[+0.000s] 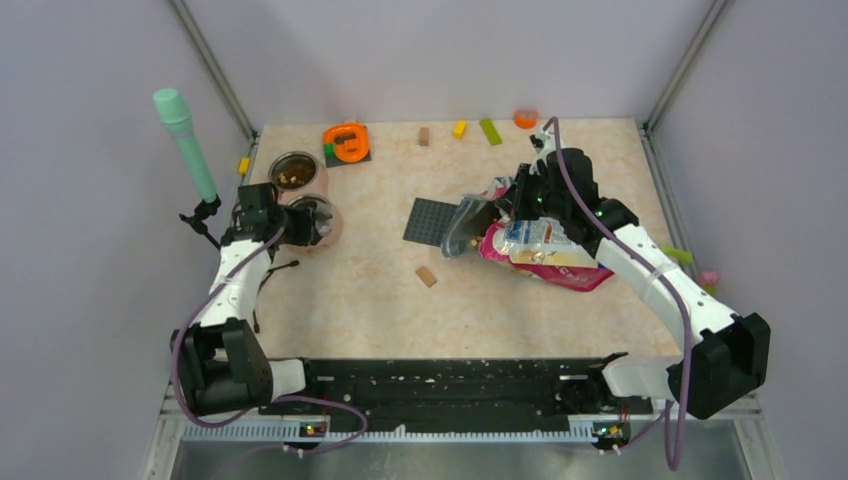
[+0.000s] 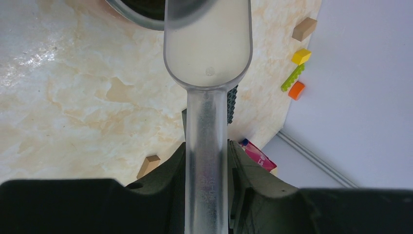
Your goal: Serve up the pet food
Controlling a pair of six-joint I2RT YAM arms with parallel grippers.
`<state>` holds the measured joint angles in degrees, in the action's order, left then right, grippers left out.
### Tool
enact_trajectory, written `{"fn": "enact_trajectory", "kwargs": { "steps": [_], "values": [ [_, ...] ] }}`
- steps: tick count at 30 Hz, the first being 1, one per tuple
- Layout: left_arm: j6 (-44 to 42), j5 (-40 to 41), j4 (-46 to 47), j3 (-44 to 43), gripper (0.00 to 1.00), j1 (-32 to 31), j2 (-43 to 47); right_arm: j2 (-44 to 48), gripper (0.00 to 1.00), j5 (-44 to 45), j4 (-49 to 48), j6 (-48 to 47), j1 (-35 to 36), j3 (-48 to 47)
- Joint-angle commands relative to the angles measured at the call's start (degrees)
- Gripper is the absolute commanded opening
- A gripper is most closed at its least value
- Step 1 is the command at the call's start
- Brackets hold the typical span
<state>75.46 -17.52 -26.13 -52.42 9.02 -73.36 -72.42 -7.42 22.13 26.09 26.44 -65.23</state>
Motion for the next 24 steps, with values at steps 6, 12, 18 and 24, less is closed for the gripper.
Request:
{"fn": "enact_trajectory", "kwargs": {
  "steps": [6,12,18,24],
  "values": [
    [-11.5,4.4,-5.5,-4.4,0.0,-3.1,3.9,1.7,0.0,-3.0,-6.6,0.2,-0.1,-1.7],
    [-21.2,9.1,-10.0,-8.1,0.0,-10.8,3.7,1.4,0.0,-3.2,-6.6,0.2,-0.1,-1.9],
    [-30.7,13.1,-6.9,-8.3,0.0,-19.5,2.9,1.8,0.0,-2.7,-6.3,0.1,-0.1,-1.6],
    [-39.7,25.7,10.8,2.5,0.0,-29.3,5.0,2.9,0.0,-1.9,-5.6,0.0,-0.1,-0.8]
  ]
}}
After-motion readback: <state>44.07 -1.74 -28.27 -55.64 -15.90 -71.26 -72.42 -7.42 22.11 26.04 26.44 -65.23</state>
